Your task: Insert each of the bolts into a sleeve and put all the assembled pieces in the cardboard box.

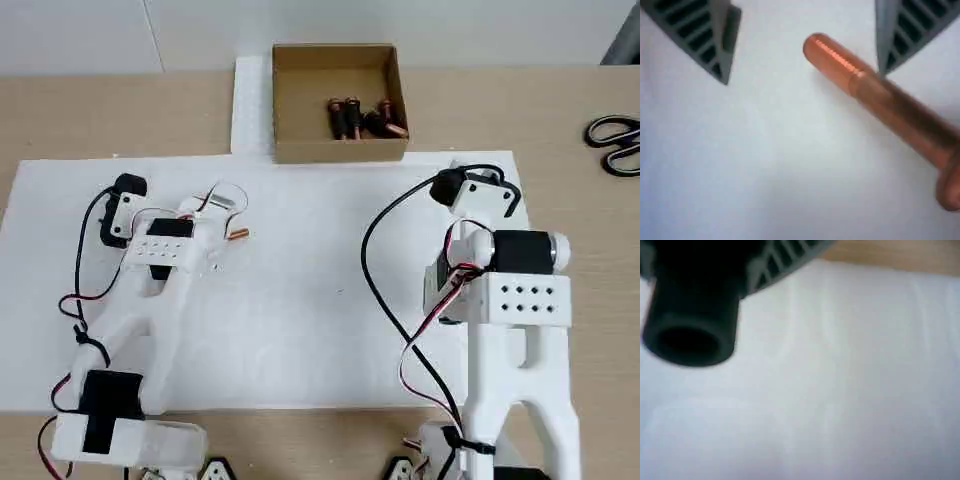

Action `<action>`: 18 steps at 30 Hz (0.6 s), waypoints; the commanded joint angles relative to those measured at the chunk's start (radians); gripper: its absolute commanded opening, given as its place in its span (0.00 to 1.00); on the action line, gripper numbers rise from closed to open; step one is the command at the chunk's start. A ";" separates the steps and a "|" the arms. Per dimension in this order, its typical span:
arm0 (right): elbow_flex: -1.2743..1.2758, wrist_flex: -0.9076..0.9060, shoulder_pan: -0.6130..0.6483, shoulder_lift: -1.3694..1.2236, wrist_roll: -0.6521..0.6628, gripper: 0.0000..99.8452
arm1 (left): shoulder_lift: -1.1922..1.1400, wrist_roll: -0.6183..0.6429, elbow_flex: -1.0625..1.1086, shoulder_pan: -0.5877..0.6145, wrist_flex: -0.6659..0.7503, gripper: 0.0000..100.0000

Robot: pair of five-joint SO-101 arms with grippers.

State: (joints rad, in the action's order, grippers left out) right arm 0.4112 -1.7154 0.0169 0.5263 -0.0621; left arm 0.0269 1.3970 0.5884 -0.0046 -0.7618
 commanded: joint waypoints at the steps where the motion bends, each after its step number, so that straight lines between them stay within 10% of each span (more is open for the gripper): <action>1: -0.044 0.007 0.001 0.002 -0.009 0.00 | 0.005 0.000 -0.047 0.002 -0.026 0.18; 18: -0.044 0.008 0.001 0.002 -0.009 0.00 | -0.121 -0.002 -0.177 -0.002 -0.196 0.18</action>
State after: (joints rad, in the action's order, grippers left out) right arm 0.4112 -1.7154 0.0169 0.5263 -0.0621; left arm -0.0867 1.3955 0.4534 -0.0107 -0.9536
